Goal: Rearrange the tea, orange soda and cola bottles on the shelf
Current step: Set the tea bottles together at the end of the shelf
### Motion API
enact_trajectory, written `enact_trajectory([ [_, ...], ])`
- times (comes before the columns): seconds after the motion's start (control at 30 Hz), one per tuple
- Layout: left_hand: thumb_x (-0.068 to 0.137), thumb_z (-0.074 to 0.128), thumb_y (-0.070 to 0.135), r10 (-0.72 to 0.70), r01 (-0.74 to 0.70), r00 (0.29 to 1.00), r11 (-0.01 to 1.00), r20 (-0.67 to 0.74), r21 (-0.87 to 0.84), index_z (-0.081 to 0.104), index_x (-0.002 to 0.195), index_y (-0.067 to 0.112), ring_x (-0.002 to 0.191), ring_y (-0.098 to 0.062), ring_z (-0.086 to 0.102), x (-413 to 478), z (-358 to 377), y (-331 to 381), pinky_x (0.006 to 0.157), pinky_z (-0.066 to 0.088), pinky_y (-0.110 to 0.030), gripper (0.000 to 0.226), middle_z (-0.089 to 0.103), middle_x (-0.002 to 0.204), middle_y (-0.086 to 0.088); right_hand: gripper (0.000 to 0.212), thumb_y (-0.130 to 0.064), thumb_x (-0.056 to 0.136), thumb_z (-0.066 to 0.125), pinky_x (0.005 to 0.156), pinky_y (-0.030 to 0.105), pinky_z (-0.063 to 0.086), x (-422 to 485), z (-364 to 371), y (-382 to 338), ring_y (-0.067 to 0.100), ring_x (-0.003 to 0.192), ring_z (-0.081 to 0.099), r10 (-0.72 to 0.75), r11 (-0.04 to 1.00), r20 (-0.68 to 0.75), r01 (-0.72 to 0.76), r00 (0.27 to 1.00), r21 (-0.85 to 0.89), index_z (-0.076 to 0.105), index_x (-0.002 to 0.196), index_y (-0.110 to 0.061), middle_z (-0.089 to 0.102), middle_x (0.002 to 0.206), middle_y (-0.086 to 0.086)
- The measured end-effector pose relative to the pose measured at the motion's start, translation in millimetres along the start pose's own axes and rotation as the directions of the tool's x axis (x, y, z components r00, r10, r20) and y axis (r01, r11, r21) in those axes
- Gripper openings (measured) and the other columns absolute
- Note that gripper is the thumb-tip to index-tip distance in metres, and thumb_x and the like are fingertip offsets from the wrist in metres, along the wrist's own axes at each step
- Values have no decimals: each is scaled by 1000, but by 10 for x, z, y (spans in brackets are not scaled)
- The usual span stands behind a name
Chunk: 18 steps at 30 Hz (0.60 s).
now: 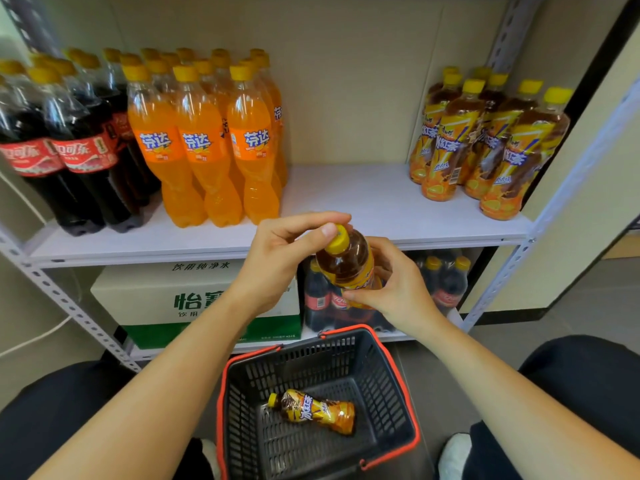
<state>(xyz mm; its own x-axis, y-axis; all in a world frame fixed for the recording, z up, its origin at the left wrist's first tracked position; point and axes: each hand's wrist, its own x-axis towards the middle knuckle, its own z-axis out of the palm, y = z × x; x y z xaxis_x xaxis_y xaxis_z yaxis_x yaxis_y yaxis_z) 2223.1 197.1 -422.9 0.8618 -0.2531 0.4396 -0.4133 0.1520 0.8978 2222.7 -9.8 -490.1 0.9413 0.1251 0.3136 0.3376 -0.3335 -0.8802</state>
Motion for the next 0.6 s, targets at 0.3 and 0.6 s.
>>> enact_trajectory([
  [0.3,91,72,13,33,-35,999,990,-16,-138,74,123,19,129,-27,61,14,-101,-70,101,52,-37,33,70,131,-9,70,-24,68,93,98,39,56,-2,18,-67,15,113,69,54,991,47,-59,997,124,60,130,-24,73,117,-2],
  [0.6,82,75,13,-208,205,977,977,53,51,73,117,13,108,-18,71,-93,-60,-231,92,57,-32,35,77,116,-6,49,-27,79,77,86,48,62,121,-104,-276,30,110,72,284,746,-18,-209,959,632,63,123,-12,75,118,11],
])
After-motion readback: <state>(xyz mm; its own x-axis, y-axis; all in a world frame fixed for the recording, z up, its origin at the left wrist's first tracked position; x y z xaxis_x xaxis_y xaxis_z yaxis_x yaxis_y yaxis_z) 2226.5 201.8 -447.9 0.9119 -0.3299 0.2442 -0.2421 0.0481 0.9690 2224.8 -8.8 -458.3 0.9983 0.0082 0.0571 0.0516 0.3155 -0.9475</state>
